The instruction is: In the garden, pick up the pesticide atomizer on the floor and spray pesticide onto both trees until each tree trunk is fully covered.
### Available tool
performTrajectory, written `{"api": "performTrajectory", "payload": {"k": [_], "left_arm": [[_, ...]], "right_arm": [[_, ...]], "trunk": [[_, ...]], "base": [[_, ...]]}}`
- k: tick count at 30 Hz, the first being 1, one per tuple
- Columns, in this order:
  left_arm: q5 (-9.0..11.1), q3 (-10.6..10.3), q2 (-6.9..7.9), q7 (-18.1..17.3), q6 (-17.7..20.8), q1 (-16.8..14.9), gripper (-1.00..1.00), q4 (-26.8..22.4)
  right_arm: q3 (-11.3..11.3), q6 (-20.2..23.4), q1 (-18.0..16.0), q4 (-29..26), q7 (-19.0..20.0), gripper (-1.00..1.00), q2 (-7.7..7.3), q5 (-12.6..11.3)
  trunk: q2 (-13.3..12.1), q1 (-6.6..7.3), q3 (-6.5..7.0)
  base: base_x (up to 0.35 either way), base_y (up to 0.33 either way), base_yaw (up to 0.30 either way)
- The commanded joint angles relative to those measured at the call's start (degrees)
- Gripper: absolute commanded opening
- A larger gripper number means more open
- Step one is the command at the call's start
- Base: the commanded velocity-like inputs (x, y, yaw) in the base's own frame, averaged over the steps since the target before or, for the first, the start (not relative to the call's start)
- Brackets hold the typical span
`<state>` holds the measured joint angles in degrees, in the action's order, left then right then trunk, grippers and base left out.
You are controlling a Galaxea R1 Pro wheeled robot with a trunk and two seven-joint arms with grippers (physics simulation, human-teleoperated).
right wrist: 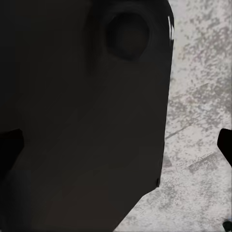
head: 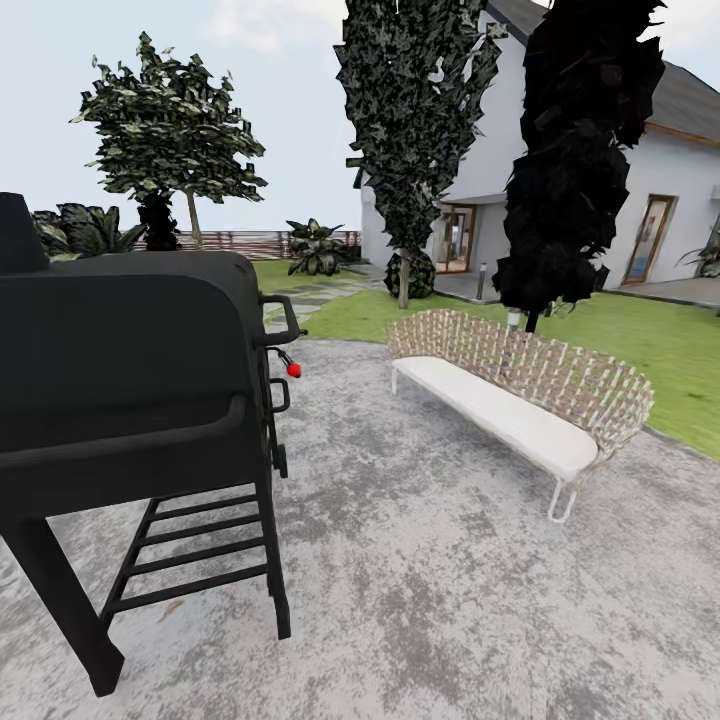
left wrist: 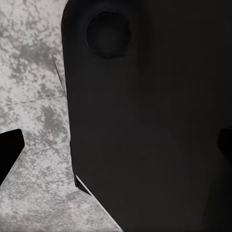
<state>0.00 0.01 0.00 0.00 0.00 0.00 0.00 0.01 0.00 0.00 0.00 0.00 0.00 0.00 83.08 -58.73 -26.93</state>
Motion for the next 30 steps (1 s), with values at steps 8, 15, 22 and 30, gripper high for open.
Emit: {"api": "performTrajectory", "payload": {"k": [8, 15, 22, 30], "left_arm": [[0.09, 0.08, -0.34, -0.08, 0.49, 0.45, 1.0, -0.35], [0.11, -0.01, -0.61, -0.08, -0.07, 0.45, 1.0, -2.62], [0.02, 0.03, -0.62, -0.08, -0.57, 0.44, 1.0, -4.88], [-0.14, 0.08, -0.33, 0.19, -3.01, 0.44, 1.0, -6.73]], "right_arm": [[0.08, 0.25, 0.44, 0.09, 0.1, 1.0, -0.09, 0.1], [0.08, -0.91, 0.44, -0.06, -0.05, 1.0, 0.02, 0.07], [-0.04, -0.98, 0.44, -0.09, 0.03, 1.0, -0.07, -0.16], [-0.26, -1.12, 0.44, -0.1, -0.1, 1.0, -0.09, -0.22]], "trunk": [[0.0, 0.0, 0.0], [0.0, 0.0, 0.0], [0.0, 0.0, 0.0], [0.0, 0.0, 0.0]], "base": [[0.0, 0.0, 0.0], [0.0, 0.0, 0.0], [0.0, 0.0, 0.0], [0.0, 0.0, 0.0]]}}
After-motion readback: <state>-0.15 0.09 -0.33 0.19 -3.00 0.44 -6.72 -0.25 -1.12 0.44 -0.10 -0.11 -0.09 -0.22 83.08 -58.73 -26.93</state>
